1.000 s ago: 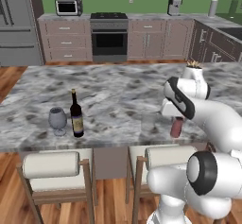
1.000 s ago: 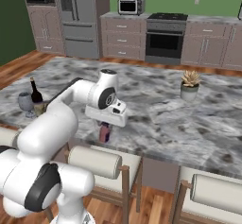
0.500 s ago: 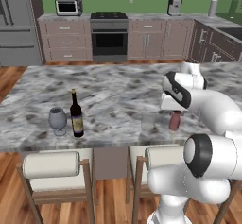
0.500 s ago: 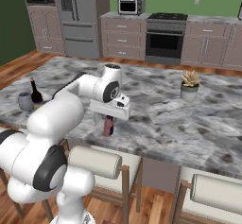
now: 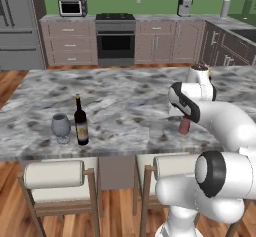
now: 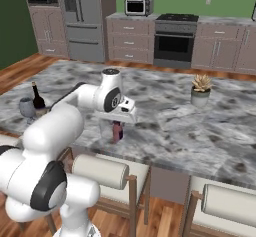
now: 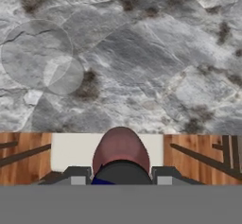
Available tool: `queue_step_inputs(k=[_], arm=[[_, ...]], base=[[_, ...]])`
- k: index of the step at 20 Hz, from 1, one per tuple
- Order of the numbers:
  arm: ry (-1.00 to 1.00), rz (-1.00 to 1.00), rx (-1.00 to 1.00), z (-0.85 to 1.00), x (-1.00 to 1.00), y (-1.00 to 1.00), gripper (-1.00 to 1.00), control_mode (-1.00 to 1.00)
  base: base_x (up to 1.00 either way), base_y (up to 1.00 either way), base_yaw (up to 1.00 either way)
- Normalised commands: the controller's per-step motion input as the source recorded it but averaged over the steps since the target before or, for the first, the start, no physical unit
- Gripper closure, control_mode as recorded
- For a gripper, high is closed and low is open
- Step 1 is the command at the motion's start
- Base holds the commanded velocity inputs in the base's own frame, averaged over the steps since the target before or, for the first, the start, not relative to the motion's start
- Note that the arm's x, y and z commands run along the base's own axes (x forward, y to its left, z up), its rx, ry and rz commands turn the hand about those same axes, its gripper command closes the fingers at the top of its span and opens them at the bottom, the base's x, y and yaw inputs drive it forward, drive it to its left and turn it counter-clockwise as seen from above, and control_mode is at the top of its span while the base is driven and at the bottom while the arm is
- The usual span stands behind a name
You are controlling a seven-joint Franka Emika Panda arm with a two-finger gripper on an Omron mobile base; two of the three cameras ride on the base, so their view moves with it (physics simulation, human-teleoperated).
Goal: There is a wine glass and glass cup on the dining counter. Place the wine bottle next to the wine glass and the juice bottle next to the glass cup.
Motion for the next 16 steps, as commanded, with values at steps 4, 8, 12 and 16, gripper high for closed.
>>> queue_step_inputs(k=[4, 8, 12, 16], arm=[[-0.07, 0.0, -0.01, -0.14, 0.0, 0.0, 1.0, -1.0], [-0.01, 0.0, 0.0, -0.13, 0.07, 0.0, 1.0, -1.0], [0.0, 0.0, 0.0, -0.06, 0.14, 0.0, 1.0, -1.0], [0.0, 0.0, 0.0, -0.07, 0.1, 0.0, 1.0, -1.0]], base=[[0.0, 0.0, 0.0], [0.0, 0.0, 0.0], [0.0, 0.0, 0.0], [0.0, 0.0, 0.0]])
